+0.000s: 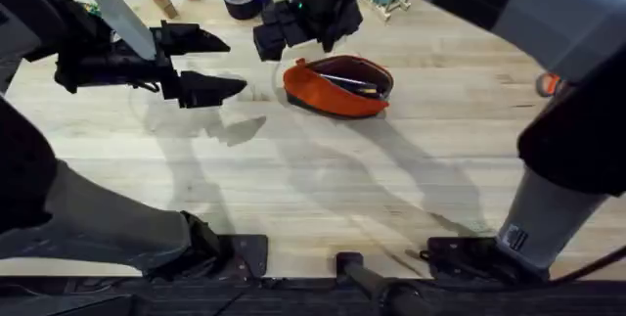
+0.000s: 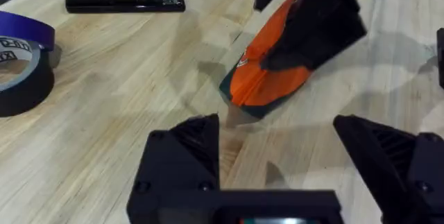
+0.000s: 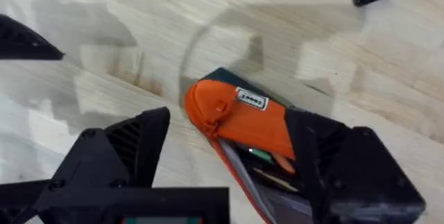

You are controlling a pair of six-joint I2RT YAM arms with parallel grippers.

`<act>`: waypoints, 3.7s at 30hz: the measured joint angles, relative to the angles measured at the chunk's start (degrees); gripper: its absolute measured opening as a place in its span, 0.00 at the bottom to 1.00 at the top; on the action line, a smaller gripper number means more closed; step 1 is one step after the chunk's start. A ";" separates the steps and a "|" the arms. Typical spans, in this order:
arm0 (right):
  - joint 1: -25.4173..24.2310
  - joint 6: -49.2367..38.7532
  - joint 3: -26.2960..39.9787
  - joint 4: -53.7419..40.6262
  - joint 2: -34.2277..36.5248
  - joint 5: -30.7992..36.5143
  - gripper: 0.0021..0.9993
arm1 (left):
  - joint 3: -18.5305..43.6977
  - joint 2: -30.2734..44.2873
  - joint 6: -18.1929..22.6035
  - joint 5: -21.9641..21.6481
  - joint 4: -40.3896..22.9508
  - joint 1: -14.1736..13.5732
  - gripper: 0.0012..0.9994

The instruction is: Unzip the bag, pick up the pens from the table one at a time and place them inside, then zip the bag closed.

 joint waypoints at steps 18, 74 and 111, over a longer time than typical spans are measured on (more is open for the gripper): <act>0.93 0.01 0.02 0.13 1.67 1.29 1.00 | 0.00 -0.01 0.00 0.00 0.00 0.00 0.99; 0.93 0.17 1.92 -1.09 4.84 1.46 0.20 | 0.00 -0.01 0.00 0.00 0.00 0.00 0.99; 0.98 -0.28 11.10 -8.39 4.85 5.95 0.03 | 0.00 -0.01 0.00 0.00 0.20 0.00 0.99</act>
